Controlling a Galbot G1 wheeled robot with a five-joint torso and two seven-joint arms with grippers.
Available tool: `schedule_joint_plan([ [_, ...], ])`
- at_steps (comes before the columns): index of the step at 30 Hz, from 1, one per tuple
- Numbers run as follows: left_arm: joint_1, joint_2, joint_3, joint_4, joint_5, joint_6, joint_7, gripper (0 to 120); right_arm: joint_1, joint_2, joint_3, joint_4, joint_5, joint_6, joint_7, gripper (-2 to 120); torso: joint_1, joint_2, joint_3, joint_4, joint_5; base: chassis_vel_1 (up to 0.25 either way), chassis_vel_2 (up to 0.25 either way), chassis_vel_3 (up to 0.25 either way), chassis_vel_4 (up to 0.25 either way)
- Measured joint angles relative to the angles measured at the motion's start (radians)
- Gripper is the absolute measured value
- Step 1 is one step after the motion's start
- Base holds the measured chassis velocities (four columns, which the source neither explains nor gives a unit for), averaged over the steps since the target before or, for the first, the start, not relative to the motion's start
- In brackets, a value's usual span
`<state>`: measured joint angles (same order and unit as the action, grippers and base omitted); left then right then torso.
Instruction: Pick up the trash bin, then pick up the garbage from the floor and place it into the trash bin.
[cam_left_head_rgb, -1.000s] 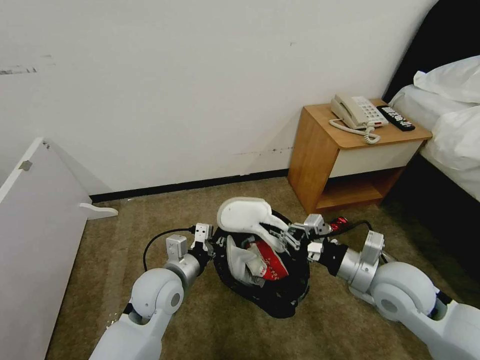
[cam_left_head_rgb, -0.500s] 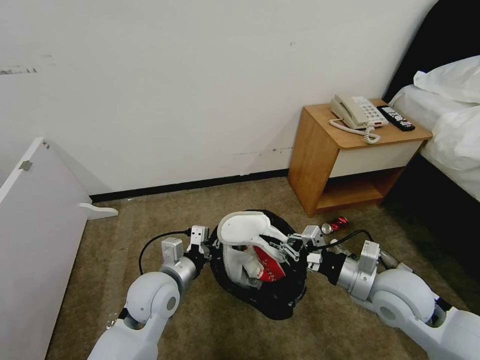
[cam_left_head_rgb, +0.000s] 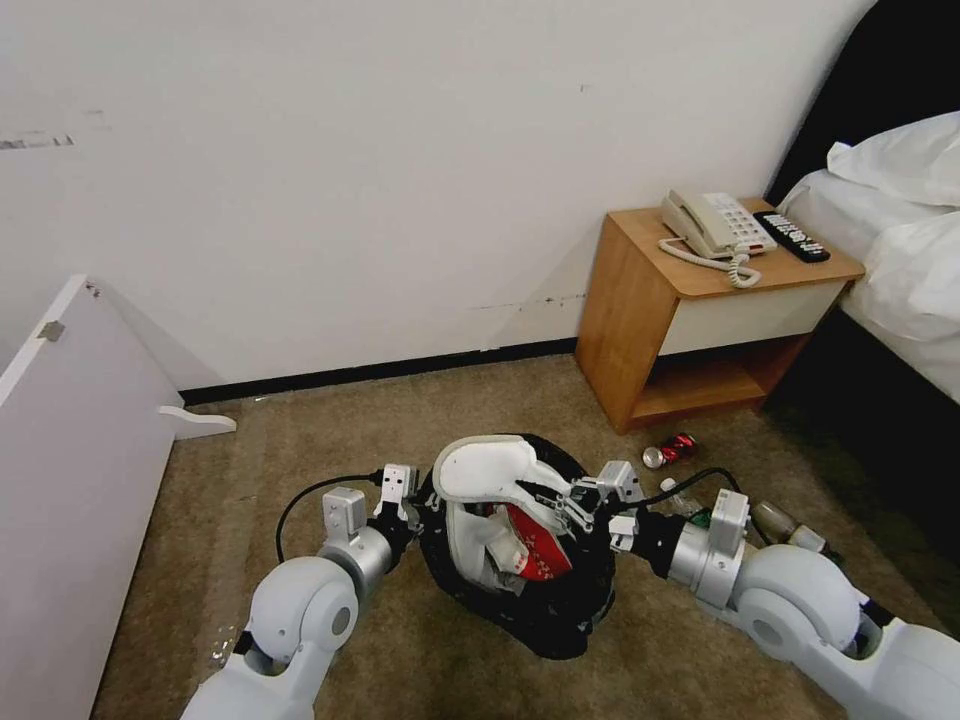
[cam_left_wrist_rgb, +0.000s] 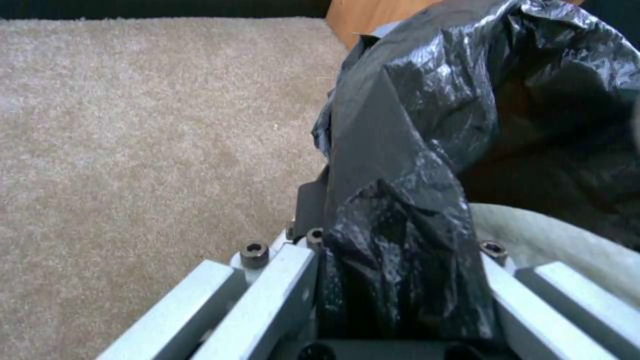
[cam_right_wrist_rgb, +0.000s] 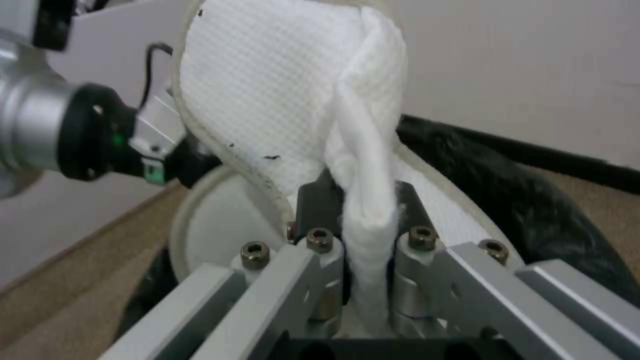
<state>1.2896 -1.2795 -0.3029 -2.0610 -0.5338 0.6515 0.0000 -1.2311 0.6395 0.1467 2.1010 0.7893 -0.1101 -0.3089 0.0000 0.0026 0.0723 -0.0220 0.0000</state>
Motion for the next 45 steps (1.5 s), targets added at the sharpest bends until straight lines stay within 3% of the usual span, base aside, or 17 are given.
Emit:
schedule_joint_plan([
  [31,-0.008,0.006,-0.014,-0.025,-0.096,0.01,-0.04,4,0.001,0.021,-0.047,-0.083,-0.077,0.025,-0.026,4,0.0,0.0,0.0,0.0,0.0,0.0,0.0,0.0,0.0],
  [45,0.009,0.002,-0.027,-0.041,-0.008,0.004,-0.015,4,0.007,-0.051,-0.056,-0.062,-0.045,0.008,0.013,11,0.0,0.0,0.0,-0.0001,0.0,0.0,0.0,0.0,0.0],
])
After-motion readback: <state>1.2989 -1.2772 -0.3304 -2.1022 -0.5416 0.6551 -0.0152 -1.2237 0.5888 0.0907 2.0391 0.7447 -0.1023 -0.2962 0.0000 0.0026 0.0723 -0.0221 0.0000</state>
